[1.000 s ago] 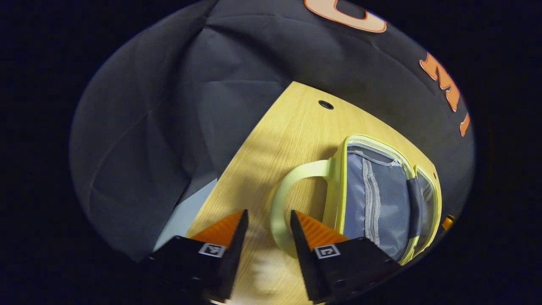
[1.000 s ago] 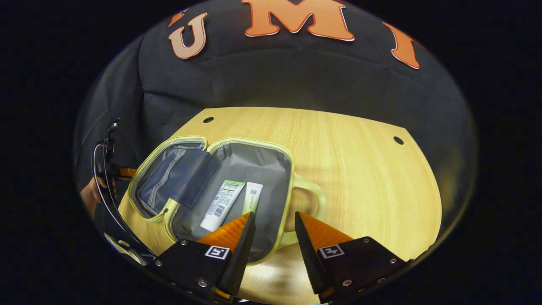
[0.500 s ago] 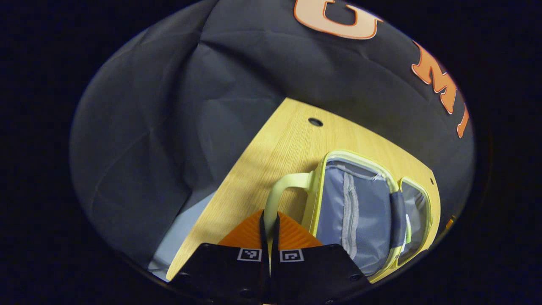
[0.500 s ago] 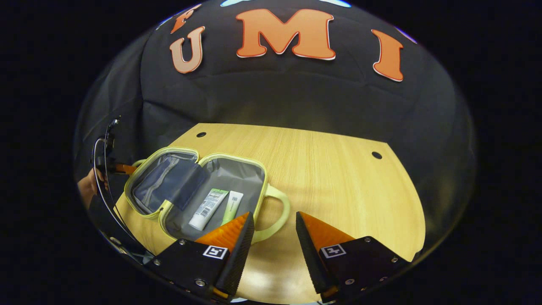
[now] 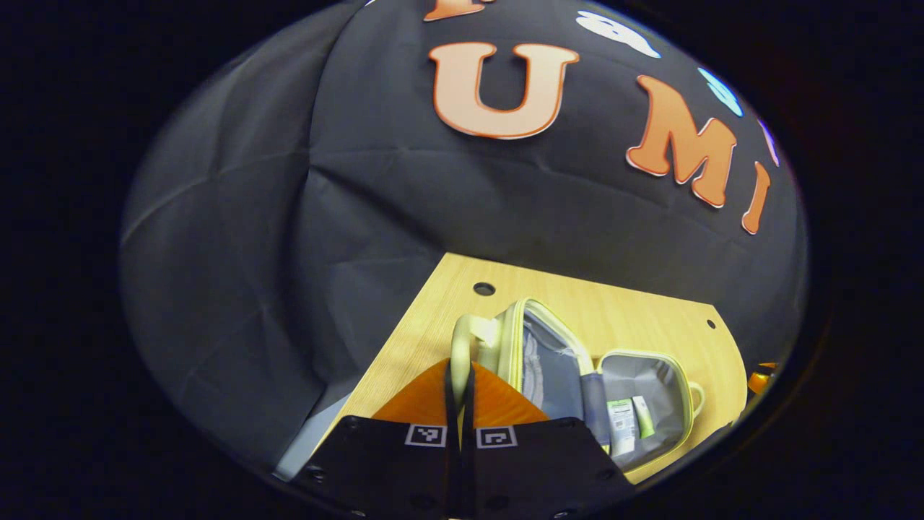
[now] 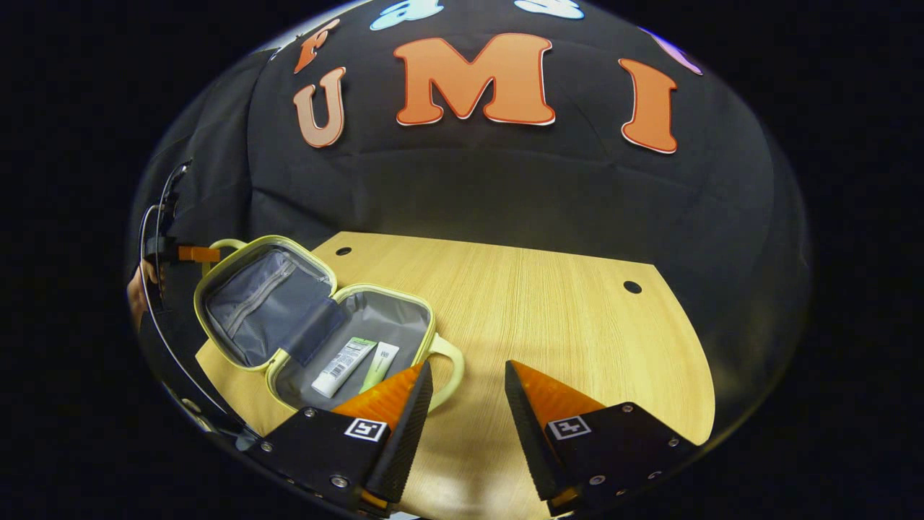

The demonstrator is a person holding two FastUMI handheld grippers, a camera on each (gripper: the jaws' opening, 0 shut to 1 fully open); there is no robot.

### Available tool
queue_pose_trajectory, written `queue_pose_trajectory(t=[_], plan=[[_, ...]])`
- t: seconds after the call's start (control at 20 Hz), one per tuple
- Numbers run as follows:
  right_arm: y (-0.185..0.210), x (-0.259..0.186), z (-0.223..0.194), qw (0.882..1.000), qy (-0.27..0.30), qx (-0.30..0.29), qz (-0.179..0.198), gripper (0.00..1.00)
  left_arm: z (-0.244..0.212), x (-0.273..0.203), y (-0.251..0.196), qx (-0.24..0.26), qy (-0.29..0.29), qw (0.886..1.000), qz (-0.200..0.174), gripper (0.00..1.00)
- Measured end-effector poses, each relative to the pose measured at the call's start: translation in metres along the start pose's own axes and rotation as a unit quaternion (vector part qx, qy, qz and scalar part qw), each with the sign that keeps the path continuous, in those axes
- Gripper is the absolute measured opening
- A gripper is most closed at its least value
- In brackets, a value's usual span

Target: First open the suitcase, pack the skin care products into it, and then close the suitcase.

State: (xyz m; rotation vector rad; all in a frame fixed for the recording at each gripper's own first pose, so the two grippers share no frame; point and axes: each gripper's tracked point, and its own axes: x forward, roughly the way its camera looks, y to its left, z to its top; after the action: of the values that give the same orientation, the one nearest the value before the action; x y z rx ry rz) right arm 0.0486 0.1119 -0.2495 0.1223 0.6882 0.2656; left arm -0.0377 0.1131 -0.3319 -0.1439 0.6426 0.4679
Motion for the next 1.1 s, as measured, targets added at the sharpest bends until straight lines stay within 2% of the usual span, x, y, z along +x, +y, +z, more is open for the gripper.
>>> queue_pose_trajectory(t=[0.2,0.35,0.5,0.65,1.1], plan=[[-0.012,-0.008,0.022,0.999,-0.047,0.002,-0.004,0.68,0.031,-0.034,-0.056,0.015,-0.039,0.999,-0.029,0.01],[-0.019,-0.013,0.031,0.998,-0.067,-0.001,-0.004,0.76,0.042,-0.050,-0.091,0.033,-0.050,0.998,-0.037,0.02],[-0.026,-0.017,0.037,0.997,-0.083,0.002,-0.006,0.83,0.050,-0.063,-0.127,0.029,-0.068,0.996,-0.048,0.01],[-0.034,-0.022,0.042,0.995,-0.095,-0.002,-0.008,0.89,0.056,-0.080,-0.162,0.026,-0.078,0.994,-0.076,0.00],[-0.049,-0.029,0.036,0.995,-0.098,-0.015,-0.010,0.94,0.037,-0.094,-0.284,0.048,-0.081,0.982,-0.161,0.00]])
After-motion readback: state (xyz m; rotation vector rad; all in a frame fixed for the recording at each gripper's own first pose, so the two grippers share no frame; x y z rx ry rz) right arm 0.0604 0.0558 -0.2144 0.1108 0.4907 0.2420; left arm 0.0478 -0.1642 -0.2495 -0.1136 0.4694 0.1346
